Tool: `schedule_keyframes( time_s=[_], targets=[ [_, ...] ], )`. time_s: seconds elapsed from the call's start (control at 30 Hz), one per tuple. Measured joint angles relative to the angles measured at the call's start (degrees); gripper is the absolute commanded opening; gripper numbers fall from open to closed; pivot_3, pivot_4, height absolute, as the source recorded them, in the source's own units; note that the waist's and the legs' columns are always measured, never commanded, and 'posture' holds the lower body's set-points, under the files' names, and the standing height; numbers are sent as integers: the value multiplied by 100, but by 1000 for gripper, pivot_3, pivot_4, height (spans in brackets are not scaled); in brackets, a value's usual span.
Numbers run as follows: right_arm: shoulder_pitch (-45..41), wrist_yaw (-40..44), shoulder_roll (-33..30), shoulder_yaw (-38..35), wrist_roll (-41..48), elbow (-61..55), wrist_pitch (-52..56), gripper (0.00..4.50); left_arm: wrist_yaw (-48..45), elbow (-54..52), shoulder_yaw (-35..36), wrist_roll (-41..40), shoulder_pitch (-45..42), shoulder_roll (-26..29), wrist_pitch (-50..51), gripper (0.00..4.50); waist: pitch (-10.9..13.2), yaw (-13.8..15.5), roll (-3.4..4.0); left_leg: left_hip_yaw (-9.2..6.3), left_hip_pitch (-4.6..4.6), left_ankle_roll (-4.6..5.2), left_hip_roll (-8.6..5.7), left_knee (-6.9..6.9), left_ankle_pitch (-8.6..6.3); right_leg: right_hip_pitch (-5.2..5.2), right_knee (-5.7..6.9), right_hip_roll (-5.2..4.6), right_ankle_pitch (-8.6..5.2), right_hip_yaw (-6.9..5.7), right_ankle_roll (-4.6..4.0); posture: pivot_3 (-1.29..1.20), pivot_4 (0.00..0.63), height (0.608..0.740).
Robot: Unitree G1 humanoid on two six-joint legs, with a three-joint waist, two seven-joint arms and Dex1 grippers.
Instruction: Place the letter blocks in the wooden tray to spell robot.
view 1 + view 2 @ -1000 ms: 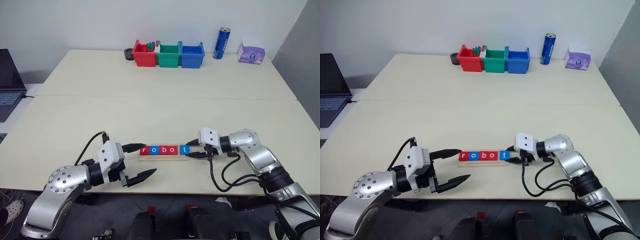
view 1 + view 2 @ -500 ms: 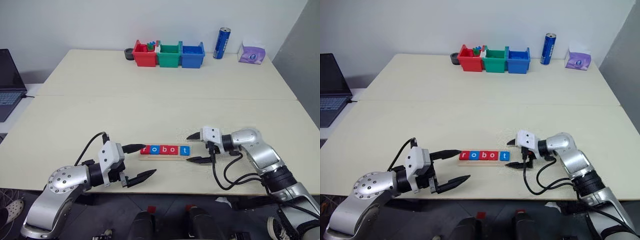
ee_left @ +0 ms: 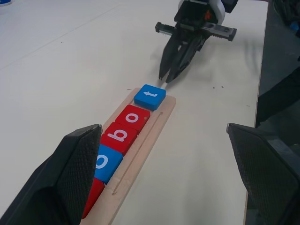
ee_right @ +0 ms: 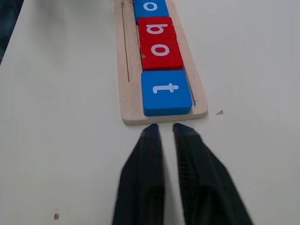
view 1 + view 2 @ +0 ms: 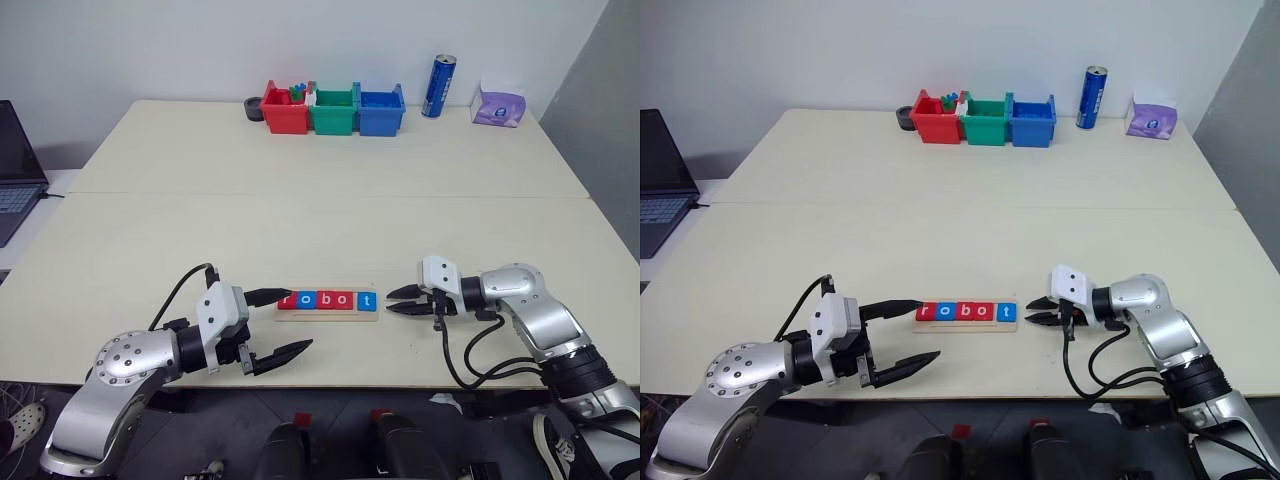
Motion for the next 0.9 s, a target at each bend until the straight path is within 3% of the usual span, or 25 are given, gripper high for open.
schedule_keyframes(
  time_s=[0.9],
  targets=[
    [-181,-222,350,209,-254,96,-52,11,43,0,1,0,23,33,19,4500,0,3,0,-1,0,0,1,0,0,0,0,-1,1,-1,-2,0,150,740]
  ],
)
